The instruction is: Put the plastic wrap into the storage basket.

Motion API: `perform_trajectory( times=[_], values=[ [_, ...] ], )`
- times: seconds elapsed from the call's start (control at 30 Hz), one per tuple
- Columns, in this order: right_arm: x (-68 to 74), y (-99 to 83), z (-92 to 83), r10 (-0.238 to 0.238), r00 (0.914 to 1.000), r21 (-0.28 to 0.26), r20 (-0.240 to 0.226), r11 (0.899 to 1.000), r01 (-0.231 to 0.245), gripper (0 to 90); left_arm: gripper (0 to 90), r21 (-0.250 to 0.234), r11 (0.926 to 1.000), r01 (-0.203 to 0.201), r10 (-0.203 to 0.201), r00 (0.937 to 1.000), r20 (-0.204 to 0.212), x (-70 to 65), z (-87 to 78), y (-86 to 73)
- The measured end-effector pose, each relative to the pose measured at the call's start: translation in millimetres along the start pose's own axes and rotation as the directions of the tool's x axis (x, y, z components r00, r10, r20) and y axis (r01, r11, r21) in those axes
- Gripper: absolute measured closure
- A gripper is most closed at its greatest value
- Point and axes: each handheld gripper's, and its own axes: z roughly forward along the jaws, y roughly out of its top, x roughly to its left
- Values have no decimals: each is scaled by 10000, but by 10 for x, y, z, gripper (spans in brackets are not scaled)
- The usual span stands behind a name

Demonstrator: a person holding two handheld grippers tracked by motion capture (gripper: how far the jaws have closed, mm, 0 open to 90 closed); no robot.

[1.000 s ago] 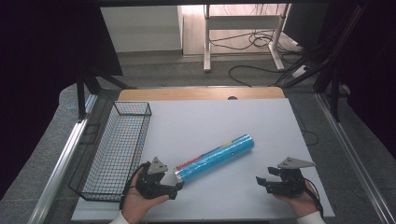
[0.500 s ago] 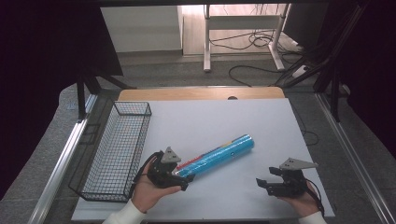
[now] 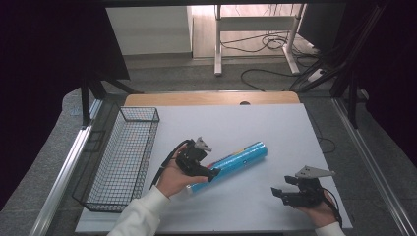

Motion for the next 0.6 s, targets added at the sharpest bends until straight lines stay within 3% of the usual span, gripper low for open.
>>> perform_trajectory(
  times=[0.23,0.37,0.6],
  values=[
    [-2,-7,22,-28,10000,126,37,9999,28,273,232,655,9974,-303,274,9986,453,41,265,285],
    [-4,-13,33,-104,9999,143,40,9998,104,274,233,1178,9914,-577,503,9966,652,73,425,430],
    [-2,-19,45,-116,9999,179,53,9998,115,275,215,1759,9815,-758,559,9917,1154,99,634,533]
  ],
)
